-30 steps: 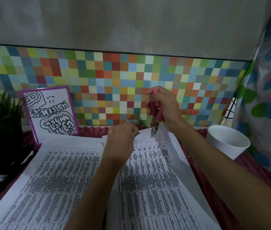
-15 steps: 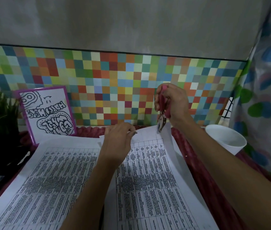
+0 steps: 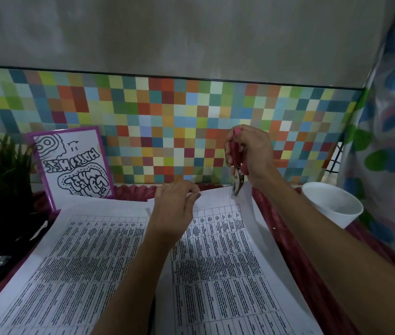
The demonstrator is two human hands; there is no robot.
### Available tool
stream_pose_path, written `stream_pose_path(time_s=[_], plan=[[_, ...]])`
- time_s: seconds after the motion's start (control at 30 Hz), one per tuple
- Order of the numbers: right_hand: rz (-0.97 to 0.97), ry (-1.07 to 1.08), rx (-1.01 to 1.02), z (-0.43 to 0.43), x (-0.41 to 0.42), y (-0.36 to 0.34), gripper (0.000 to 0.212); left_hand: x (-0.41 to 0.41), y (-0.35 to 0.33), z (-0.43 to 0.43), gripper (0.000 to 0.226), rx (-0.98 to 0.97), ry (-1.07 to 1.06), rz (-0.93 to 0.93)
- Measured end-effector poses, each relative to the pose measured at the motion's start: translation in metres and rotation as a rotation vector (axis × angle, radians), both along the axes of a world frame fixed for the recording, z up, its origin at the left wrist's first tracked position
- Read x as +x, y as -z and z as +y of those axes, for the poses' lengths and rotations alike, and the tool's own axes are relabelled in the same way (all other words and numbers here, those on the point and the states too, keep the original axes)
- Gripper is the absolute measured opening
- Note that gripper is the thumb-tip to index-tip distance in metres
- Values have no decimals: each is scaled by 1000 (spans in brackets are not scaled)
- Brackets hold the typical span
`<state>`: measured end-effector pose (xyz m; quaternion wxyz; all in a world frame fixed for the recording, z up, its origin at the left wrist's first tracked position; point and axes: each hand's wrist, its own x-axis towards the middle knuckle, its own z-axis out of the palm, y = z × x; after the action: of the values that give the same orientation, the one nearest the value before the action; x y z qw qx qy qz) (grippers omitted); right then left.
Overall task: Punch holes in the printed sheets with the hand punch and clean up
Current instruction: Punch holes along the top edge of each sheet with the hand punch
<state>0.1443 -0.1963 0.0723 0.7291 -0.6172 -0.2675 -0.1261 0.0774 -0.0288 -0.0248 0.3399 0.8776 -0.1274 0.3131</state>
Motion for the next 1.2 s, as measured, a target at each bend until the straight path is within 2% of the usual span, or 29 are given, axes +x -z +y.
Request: stream_pose_path(time_s=[0.3,0.43,0.53,0.6,0.67,0.73,0.8,0.97,1.07,1.2], plan=[[-81,110,71,3,-3,0,19,-5,-6,-4,5,41,-39,-27],[-80,111,99,1,-4,-4,20,-8,-21,-29,25,199,-94,-26],[-68,89,135,-1,-5,-7,18,3,-32,-52,23,269,-87,-37],[-41,66,146,-5,-4,-9,17,12,-35,-58,18,229,-65,-14],[48,47,176,-12,-2,-9,17,17,-36,-59,15,101,-14,18],[163,26,223,-20,-1,-8,25,21,-36,-57,12,-5,46,66],[241,1,238,-27,0,-6,34,24,-36,-54,14,-4,95,89],[315,-2,240,-35,-3,-4,44,25,-36,-59,16,130,111,27],[307,40,221,-36,-10,-7,44,22,-35,-64,19,275,68,-26],[261,36,269,-51,-14,-16,41,21,-34,-57,19,321,62,-32]])
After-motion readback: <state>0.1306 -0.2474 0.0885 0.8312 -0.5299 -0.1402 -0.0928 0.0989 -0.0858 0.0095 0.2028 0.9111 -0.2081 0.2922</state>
